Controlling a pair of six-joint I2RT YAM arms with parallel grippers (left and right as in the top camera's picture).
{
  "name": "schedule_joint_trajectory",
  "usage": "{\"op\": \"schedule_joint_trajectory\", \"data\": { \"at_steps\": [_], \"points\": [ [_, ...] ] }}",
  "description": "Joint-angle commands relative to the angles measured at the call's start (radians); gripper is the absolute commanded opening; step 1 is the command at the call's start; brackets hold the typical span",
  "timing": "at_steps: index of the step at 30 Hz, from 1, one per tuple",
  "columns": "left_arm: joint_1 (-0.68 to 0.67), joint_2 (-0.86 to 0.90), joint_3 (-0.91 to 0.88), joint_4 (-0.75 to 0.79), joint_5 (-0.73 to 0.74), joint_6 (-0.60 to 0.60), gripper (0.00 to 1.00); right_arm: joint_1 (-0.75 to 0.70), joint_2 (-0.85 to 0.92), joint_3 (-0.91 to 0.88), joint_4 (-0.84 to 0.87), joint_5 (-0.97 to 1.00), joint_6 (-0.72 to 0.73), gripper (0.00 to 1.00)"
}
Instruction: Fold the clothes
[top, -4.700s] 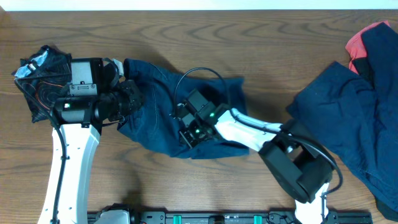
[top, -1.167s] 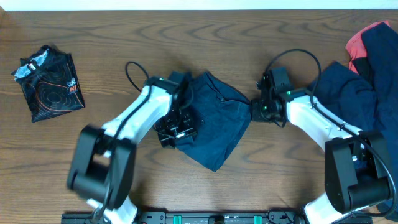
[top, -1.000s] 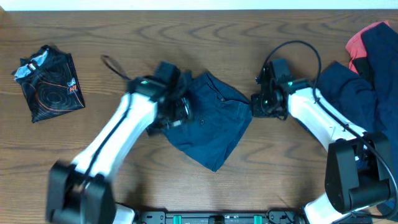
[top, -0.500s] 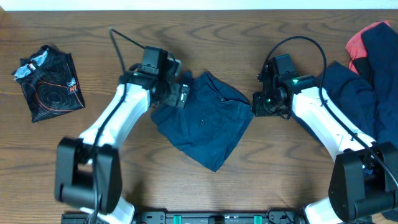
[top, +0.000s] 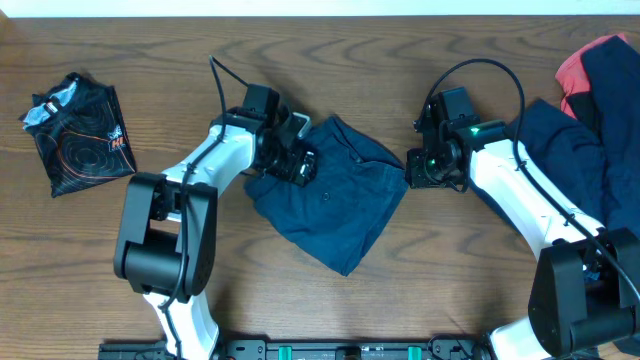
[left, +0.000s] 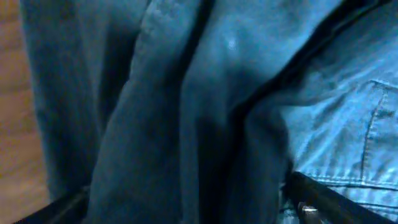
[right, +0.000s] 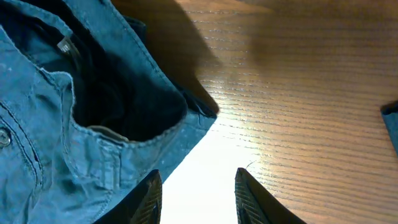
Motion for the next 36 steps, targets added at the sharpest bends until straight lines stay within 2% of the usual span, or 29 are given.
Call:
{"op": "schedule_joint_trajectory", "data": {
  "at_steps": [1,3,4,9,11,16,22,30,34,36],
  "points": [
    [-0.026,0.068,-0.017,-0.021,0.061,0.010,0.63,-0.002,-0.019,0.017,-0.004,0.000,-0.010,0.37],
    [-0.028,0.067,-0.016,-0.021,0.061,0.010,0.21,-0.002,-0.019,0.017,-0.004,0.000,-0.010,0.37],
    [-0.028,0.065,-0.016,-0.022,0.061,0.010,0.06,-0.002,-0.019,0.017,-0.004,0.002,-0.010,0.37],
    [0.026,0.003,-0.008,-0.025,0.040,-0.001,0.06,-0.015,-0.033,0.017,-0.024,0.034,-0.010,0.35],
    [0.080,-0.046,0.006,-0.024,-0.031,-0.061,0.06,-0.027,-0.051,0.017,-0.039,0.058,-0.010,0.35],
    [0.274,-0.195,0.053,0.010,-0.161,-0.183,0.06,-0.068,-0.118,0.017,-0.065,0.082,-0.011,0.36],
    [0.551,-0.319,0.076,0.199,-0.169,-0.244,0.06,-0.095,-0.166,0.017,-0.095,0.082,-0.011,0.36],
    [0.840,-0.285,0.076,0.330,-0.169,-0.247,0.06,-0.095,-0.167,0.017,-0.118,0.082,-0.014,0.36],
    [0.915,-0.228,0.075,0.327,-0.169,-0.247,0.07,-0.094,-0.167,0.017,-0.124,0.082,-0.013,0.36],
    [0.943,-0.207,0.075,0.327,-0.169,-0.247,0.11,-0.094,-0.167,0.017,-0.128,0.082,-0.013,0.37]
  ]
}}
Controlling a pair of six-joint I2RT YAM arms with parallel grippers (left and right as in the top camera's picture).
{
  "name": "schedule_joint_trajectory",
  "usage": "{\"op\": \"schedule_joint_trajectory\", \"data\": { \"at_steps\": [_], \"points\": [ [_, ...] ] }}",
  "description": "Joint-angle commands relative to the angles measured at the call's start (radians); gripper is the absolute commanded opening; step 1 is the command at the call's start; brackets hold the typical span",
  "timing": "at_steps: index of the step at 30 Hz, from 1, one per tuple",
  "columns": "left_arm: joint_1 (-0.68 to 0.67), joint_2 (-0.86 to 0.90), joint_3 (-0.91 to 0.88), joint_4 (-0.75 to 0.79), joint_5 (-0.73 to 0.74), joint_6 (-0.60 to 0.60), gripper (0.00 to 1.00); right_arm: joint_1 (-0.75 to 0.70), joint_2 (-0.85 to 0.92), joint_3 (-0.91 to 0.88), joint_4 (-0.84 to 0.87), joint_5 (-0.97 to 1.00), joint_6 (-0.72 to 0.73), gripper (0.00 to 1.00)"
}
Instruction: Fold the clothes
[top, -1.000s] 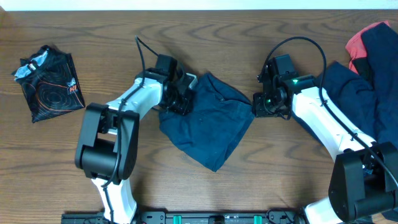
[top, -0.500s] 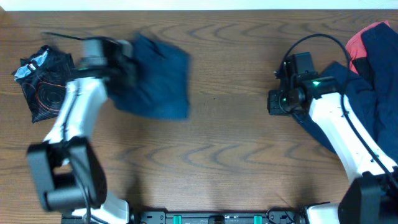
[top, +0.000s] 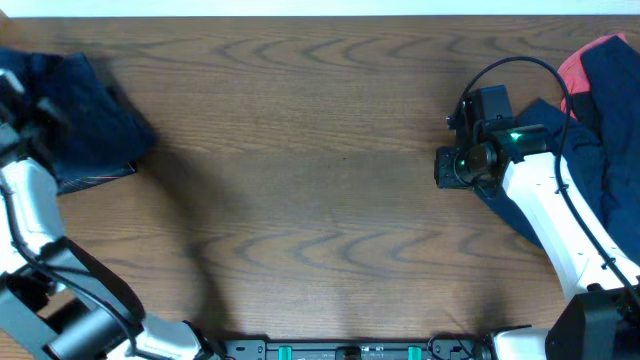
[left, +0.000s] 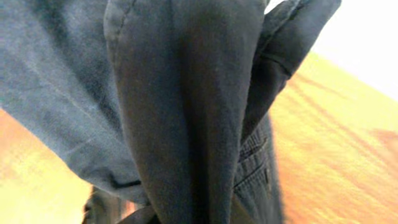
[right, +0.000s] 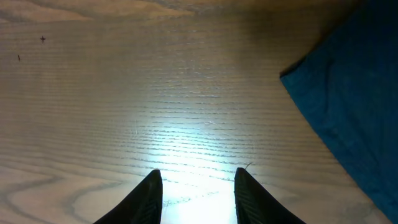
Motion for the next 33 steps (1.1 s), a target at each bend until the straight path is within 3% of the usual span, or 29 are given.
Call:
{"op": "schedule_joint_trajectory", "data": {
  "at_steps": [1,4,5,6,11,17,24,29,33],
  "points": [
    [0.040,0.031,0.005,0.006,0.005,-0.005,0.16,-0.005,-0.011,0.016,-0.008,0.010,-0.010,0.36],
    [0.073,0.034,0.005,0.014,0.005,-0.005,0.45,-0.005,-0.011,0.016,-0.013,0.010,-0.010,0.37],
    [0.084,0.034,0.005,0.018,0.005,-0.005,0.67,-0.005,-0.011,0.016,-0.012,0.010,-0.010,0.36],
    [0.095,0.034,0.005,0.022,0.005,-0.005,0.97,-0.005,-0.011,0.016,-0.012,0.010,-0.010,0.37],
    [0.143,0.021,0.005,0.021,0.021,-0.087,0.98,-0.005,-0.011,0.016,-0.004,0.010,-0.009,0.49],
    [0.032,-0.053,0.005,-0.005,0.108,-0.060,0.98,-0.005,-0.011,0.016,0.047,0.001,-0.010,0.99],
    [-0.352,-0.103,0.005,-0.151,0.008,0.097,0.98,-0.005,-0.011,0.016,0.172,-0.005,-0.046,0.99],
    [-0.621,-0.102,0.005,-0.325,-0.014,0.109,0.98,-0.006,-0.011,0.016,0.280,0.029,-0.101,0.99],
    [-0.745,-0.119,0.005,-0.483,-0.016,0.098,0.98,-0.011,-0.014,0.027,0.307,0.030,-0.187,0.99]
  ]
}}
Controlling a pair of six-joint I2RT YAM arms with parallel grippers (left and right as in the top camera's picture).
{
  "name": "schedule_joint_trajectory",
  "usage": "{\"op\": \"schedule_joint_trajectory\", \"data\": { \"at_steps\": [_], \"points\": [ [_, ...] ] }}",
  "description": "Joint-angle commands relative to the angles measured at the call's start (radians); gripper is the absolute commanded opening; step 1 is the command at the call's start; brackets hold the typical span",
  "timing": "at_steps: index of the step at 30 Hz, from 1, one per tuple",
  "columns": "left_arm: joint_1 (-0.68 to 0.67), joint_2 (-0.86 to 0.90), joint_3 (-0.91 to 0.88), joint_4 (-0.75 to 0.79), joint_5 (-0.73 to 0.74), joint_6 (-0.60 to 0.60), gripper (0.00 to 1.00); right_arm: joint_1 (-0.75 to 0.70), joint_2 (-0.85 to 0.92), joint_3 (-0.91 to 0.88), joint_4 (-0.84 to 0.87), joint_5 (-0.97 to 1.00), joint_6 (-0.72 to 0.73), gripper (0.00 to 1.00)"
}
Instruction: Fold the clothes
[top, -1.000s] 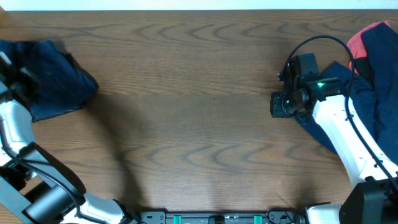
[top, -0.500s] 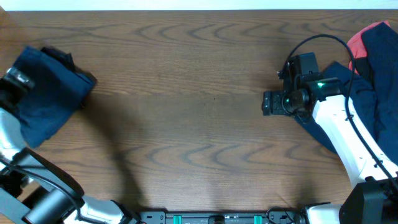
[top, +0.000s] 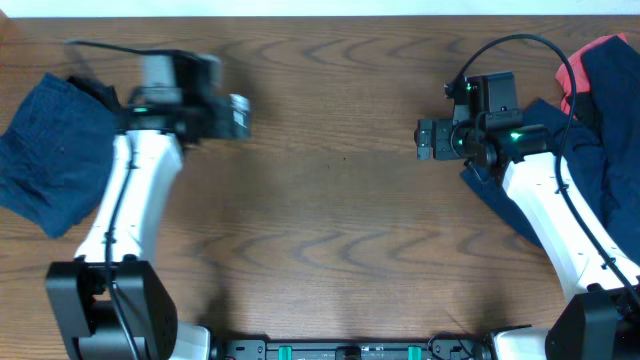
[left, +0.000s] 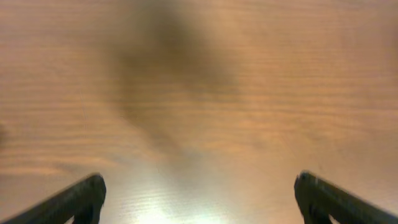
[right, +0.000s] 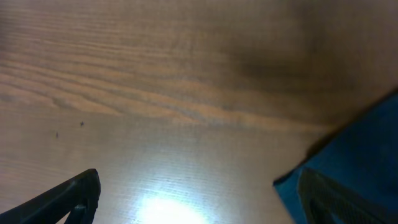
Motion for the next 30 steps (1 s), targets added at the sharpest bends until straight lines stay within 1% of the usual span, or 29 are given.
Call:
{"op": "schedule_joint_trajectory", "data": {
  "at_steps": [1,4,6,8,11,14,17,19,21,23,26,30],
  "points": [
    [-0.052,-0.038,0.005,-0.087,-0.032,0.003,0.98,-0.014,-0.019,0.034,-0.025,0.017,-0.081,0.99],
    [-0.067,-0.094,0.005,-0.196,-0.031,-0.022,0.98,-0.024,-0.059,0.059,-0.097,0.017,-0.080,0.99],
    [-0.067,-0.153,0.003,-0.269,-0.032,-0.025,0.98,-0.030,-0.112,0.058,-0.116,0.022,-0.060,0.99],
    [-0.067,-0.226,-0.017,-0.298,-0.053,-0.026,0.98,-0.034,-0.166,0.054,-0.124,0.022,-0.034,0.99],
    [-0.067,-0.371,-0.076,-0.299,-0.106,-0.046,0.98,-0.038,-0.267,0.029,-0.126,0.022,-0.012,0.99],
    [-0.067,-0.548,-0.151,-0.285,-0.109,-0.058,0.98,-0.033,-0.406,-0.034,-0.124,0.030,-0.006,0.99],
    [-0.067,-0.726,-0.233,-0.277,-0.109,-0.071,0.98,-0.021,-0.584,-0.143,-0.095,0.108,0.042,0.99],
    [-0.067,-0.823,-0.278,-0.270,-0.109,-0.071,0.98,-0.017,-0.713,-0.231,-0.057,0.122,0.043,0.99],
    [-0.067,-0.902,-0.302,-0.270,-0.097,-0.071,0.98,-0.019,-0.839,-0.312,-0.046,0.128,0.043,0.99],
    [-0.067,-0.947,-0.304,-0.269,-0.094,-0.071,0.98,-0.019,-0.926,-0.362,-0.051,0.129,0.043,0.99],
    [-0.067,-0.994,-0.304,-0.275,-0.095,-0.071,0.98,-0.019,-1.018,-0.400,-0.136,0.129,0.044,0.99],
    [-0.067,-1.015,-0.304,-0.286,-0.095,-0.070,0.98,-0.019,-1.070,-0.405,-0.313,0.129,0.043,0.99]
  ]
}}
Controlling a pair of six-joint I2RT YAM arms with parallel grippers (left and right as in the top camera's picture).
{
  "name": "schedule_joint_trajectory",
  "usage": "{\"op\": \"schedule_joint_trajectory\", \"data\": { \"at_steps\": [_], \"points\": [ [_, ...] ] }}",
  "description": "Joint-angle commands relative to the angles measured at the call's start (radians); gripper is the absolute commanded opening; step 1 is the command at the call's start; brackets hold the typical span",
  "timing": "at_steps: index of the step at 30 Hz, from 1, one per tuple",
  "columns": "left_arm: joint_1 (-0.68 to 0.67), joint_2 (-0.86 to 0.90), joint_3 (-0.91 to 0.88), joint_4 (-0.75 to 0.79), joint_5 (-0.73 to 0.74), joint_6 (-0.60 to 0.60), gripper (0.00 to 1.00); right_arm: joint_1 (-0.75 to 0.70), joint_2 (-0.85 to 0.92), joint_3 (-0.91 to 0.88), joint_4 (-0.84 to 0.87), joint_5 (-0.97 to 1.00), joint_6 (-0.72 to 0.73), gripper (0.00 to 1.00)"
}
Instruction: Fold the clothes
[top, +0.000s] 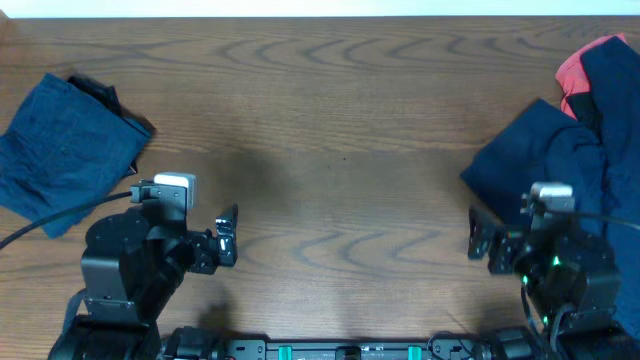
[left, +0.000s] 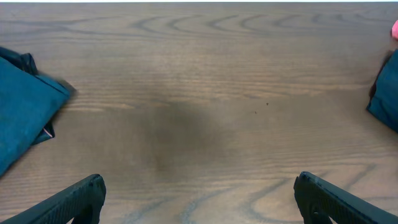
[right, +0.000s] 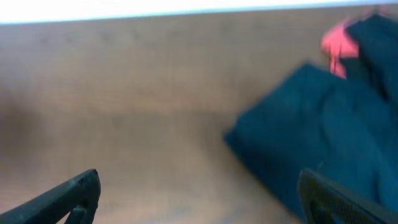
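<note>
A folded blue garment (top: 65, 140) lies at the table's far left, and the left wrist view shows it too (left: 25, 118). An unfolded heap sits at the right: a dark navy piece (top: 540, 165) (right: 323, 137) with a red piece (top: 585, 65) (right: 339, 40) behind it. My left gripper (top: 228, 238) (left: 199, 199) is open and empty near the front edge, left of centre. My right gripper (top: 476, 240) (right: 205, 196) is open and empty near the front edge, just in front of the navy heap.
A black edge of another garment (top: 100, 92) peeks out from under the folded blue one. Brown wooden table (top: 340, 150) stretches between the two groups of clothes. Both arm bases stand at the front edge.
Both arms were stretched out to the back, the left beside the folded garment, the right beside the heap. Now both are drawn back to the front edge, grippers still open.
The folded blue garment first lay mid-table with my left gripper on it and my right at its right corner. Then my left gripper held it at the far left. Later it lay there released, over the black patterned garment. Now both arms are back at the front.
</note>
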Motion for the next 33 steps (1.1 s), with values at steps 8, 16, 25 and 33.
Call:
{"op": "schedule_joint_trajectory", "data": {
  "at_steps": [8,16,25,33],
  "points": [
    [0.002,-0.006,-0.006,-0.013,-0.002,-0.009,0.98,0.006,-0.020,-0.013,-0.273,0.016,0.018,0.99],
    [0.002,-0.006,-0.006,-0.013,-0.002,-0.009,0.98,0.000,-0.033,-0.016,-0.269,0.042,0.006,0.99],
    [0.002,-0.006,-0.006,-0.013,-0.002,-0.009,0.98,-0.027,-0.235,-0.150,0.034,0.003,-0.158,0.99],
    [0.002,-0.006,-0.006,-0.013,-0.002,-0.009,0.98,-0.027,-0.492,-0.435,0.445,-0.010,-0.182,0.99]
  ]
}}
